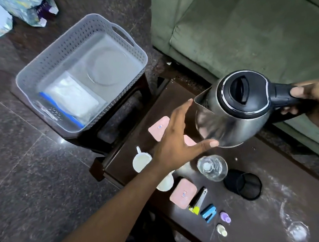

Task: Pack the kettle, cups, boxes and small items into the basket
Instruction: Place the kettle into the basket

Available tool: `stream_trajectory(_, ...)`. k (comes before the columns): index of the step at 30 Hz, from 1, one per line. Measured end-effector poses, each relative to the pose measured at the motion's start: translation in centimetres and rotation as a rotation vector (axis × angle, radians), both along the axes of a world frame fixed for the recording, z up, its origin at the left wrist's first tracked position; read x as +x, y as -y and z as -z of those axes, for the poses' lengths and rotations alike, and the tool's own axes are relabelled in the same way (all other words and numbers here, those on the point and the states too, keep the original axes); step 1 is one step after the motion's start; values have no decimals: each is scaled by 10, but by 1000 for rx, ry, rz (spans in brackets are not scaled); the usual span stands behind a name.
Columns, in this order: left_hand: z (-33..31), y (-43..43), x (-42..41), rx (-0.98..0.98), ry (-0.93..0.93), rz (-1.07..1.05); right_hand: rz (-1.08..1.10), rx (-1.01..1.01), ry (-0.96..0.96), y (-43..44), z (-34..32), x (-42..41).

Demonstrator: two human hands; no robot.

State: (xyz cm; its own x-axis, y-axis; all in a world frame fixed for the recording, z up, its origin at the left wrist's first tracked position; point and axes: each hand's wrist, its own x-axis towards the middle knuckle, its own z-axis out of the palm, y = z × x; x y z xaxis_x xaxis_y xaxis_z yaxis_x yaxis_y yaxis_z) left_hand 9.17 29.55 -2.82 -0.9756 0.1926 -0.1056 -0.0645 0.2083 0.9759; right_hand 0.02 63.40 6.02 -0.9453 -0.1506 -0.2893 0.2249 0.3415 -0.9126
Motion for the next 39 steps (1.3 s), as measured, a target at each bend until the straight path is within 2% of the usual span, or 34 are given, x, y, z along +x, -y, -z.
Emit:
stream_trajectory(5, -21, 46, -28, -25, -77, -38, 4, -159, 14, 81, -32, -26)
stream_trajectory(10, -41, 90, -53, -3, -96, -102, 3, -214, 29, 144, -51, -55)
stream_trajectory(22, -57, 204, -114, -128, -212, -211, -1, -377, 13, 266, -43, -130)
stream_trajectory(29, -39, 251, -140, -86, -48, -256, -123, -313, -87, 320, -4, -172)
stream_trajectory(39, 10, 276, -148, -24, 143, -317, -210, -172, -184, 366, 46, -179)
